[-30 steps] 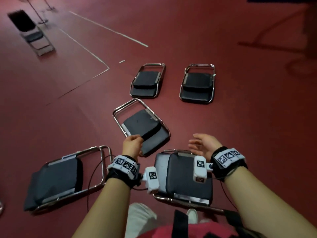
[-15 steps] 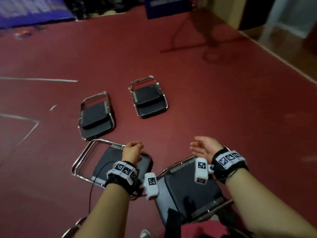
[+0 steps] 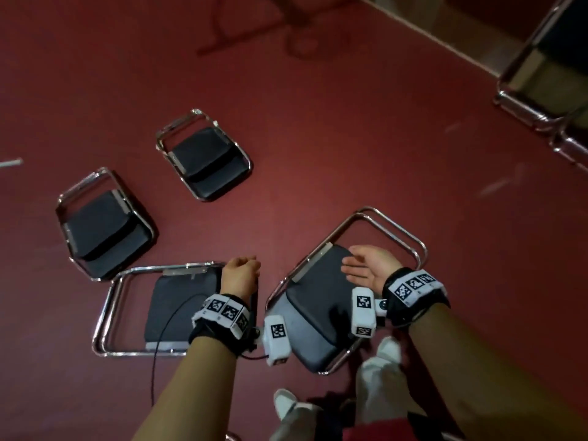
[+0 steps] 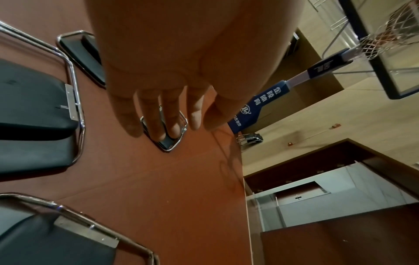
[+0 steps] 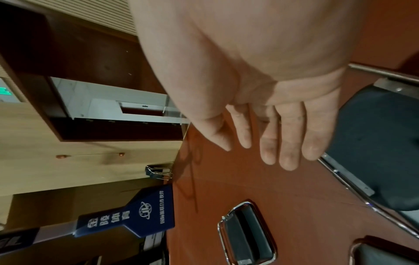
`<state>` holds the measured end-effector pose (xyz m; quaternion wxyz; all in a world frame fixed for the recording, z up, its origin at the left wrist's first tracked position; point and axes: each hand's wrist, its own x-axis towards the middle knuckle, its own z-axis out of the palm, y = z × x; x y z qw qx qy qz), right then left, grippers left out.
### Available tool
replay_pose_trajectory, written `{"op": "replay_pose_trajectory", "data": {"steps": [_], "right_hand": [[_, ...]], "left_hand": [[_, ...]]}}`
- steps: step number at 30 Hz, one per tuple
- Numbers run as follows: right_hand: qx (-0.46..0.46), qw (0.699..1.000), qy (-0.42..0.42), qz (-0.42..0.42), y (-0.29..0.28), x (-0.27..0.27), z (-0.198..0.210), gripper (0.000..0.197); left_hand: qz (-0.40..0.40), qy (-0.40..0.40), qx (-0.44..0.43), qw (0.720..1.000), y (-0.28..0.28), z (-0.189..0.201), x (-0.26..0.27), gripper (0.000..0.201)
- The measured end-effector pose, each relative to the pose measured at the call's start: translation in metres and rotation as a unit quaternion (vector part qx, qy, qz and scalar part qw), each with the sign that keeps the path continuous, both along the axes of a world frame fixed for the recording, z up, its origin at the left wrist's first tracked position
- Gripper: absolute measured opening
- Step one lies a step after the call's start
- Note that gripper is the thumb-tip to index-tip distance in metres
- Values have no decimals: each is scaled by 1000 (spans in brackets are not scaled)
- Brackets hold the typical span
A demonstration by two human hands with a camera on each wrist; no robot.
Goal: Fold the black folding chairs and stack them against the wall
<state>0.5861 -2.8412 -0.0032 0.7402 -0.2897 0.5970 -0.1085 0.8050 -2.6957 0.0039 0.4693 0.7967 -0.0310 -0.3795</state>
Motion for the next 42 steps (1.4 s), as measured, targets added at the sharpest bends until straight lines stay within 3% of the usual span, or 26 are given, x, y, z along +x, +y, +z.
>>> {"op": "replay_pose_trajectory", "data": {"steps": [7, 13, 18, 20, 24, 30, 34, 38, 42], "right_hand": [[53, 997, 31, 36, -27, -13, -89, 10], [91, 993, 50, 63, -30, -13, -181, 9], [89, 993, 58, 47, -19, -10, -277, 10], [90, 993, 61, 45, -5, -9, -335, 14], [94, 993, 54, 37, 23, -6, -443, 16], [101, 993, 60, 28, 53, 1, -573, 8], [71, 995, 64, 20, 63, 4, -634, 14], [38, 997, 62, -19, 81, 5, -669, 15], [55, 986, 62, -142, 112, -3, -691, 15]], "left_hand": [[48, 7, 62, 997, -25, -80, -34, 13], [49, 46, 107, 992, -31, -177, -63, 11], [23, 66, 135, 988, -26, -282, -61, 16], [8, 60, 149, 987, -15, -347, -59, 21], [-10, 61, 180, 982, 9, -463, -57, 13], [-22, 52, 169, 984, 31, -597, -54, 18], [-29, 42, 169, 984, 38, -661, -40, 15], [-48, 7, 209, 977, 55, -713, -29, 16], [-113, -24, 288, 951, 75, -717, -35, 24]]}}
